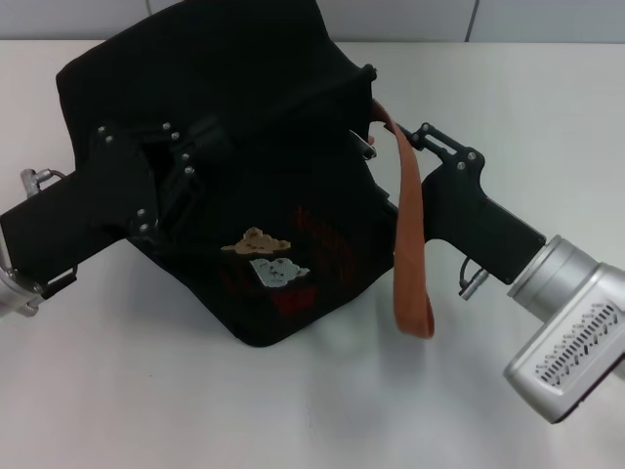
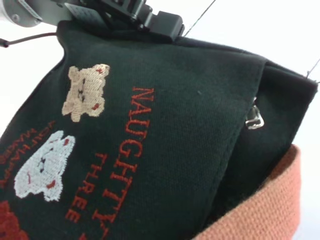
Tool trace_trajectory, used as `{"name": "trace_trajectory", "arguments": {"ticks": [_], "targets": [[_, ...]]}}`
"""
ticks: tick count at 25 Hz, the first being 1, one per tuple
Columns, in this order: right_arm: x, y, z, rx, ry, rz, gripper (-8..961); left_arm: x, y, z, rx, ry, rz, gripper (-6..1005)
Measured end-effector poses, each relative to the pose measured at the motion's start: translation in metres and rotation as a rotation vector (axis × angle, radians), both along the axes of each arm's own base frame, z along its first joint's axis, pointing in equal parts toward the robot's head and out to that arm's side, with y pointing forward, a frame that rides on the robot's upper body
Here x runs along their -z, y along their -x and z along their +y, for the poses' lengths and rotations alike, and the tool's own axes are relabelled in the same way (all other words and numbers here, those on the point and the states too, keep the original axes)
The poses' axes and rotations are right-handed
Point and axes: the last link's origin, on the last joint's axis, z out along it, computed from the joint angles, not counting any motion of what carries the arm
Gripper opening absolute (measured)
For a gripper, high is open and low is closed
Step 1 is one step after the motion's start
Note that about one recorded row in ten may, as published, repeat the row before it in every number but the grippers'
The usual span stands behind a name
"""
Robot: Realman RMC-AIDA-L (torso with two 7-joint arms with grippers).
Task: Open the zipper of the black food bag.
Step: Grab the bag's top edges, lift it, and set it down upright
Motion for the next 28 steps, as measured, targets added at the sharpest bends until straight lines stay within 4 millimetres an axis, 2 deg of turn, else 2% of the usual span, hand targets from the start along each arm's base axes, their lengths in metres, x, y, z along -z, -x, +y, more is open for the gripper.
{"name": "trace_trajectory", "arguments": {"ticks": [10,15,20,28], "targets": [[0.012,0.012,0.016,0.004,0.054,-0.049,606,0.001,0.000,0.001,-0.002,-0.002,0.004,22],[0.017,0.018,0.018,0.016,0.147,-0.027,606,0.001,0.001,0.001,-0.005,-0.011,0.010,22],[0.016,0.019,0.023,0.042,0.196,0.004,606,0.001,0.001,0.003,-0.010,-0.015,0.015,22],[0.010,0.018,0.017,0.042,0.243,0.072,607,0.001,0.000,0.007,-0.014,-0.018,0.025,22]]}}
